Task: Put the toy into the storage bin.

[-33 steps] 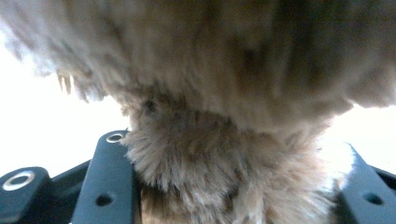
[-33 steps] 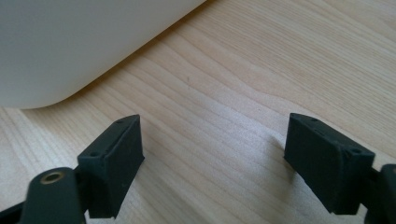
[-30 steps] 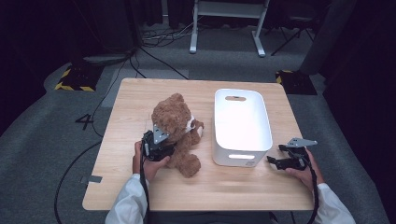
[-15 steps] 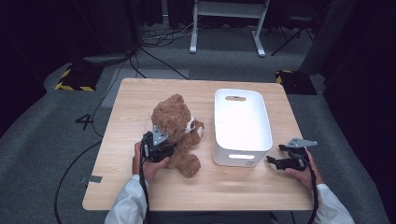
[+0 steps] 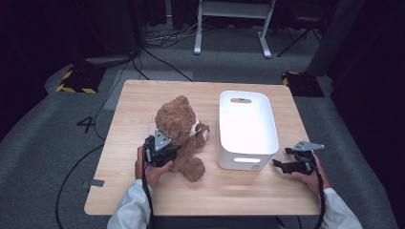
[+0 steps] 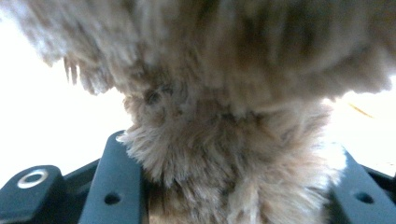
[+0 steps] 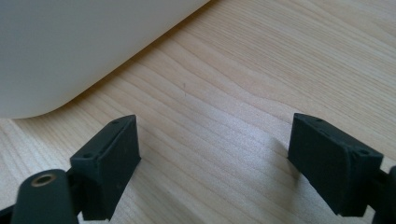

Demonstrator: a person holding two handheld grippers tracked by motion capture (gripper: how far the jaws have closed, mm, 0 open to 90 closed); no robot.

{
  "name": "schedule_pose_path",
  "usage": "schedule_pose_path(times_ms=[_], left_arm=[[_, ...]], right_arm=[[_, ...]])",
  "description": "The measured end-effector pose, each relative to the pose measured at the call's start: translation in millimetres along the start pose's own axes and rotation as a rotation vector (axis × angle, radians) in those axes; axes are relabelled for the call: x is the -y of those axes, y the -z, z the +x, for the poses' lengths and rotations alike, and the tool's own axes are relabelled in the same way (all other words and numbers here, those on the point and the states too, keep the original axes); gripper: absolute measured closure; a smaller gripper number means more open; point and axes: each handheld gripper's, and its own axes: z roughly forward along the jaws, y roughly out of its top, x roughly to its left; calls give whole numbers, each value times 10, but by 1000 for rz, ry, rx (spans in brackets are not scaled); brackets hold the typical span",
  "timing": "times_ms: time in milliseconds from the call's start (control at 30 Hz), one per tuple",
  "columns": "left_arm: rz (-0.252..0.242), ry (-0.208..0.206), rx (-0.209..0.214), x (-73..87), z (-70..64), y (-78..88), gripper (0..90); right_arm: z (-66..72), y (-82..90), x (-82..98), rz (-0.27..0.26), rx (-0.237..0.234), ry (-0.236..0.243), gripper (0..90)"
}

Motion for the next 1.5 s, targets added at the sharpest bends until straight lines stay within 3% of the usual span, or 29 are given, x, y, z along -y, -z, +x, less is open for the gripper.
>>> schedule_pose_path(times_ms=[167,433,1100,1233,1300,1500], left_arm=[[-23,13,9,-20,4,44,564],[-67,-4,15,-85,-59,103,565],[-134,37,18,-235,-91,203,564],[-147,45,8,-266,-78,245,564],[-152,52,6,-282,-70,268,564],[-163,58,-9,-321,-65,323,563]], right_arm=[[2,2,2,1,1,0,164],[4,4,3,1,3,-1,164],[6,6,4,1,4,-1,164],[41,48,15,-7,-5,43,207],[72,102,7,-31,-70,46,206],[220,277,-86,-111,-119,90,200]])
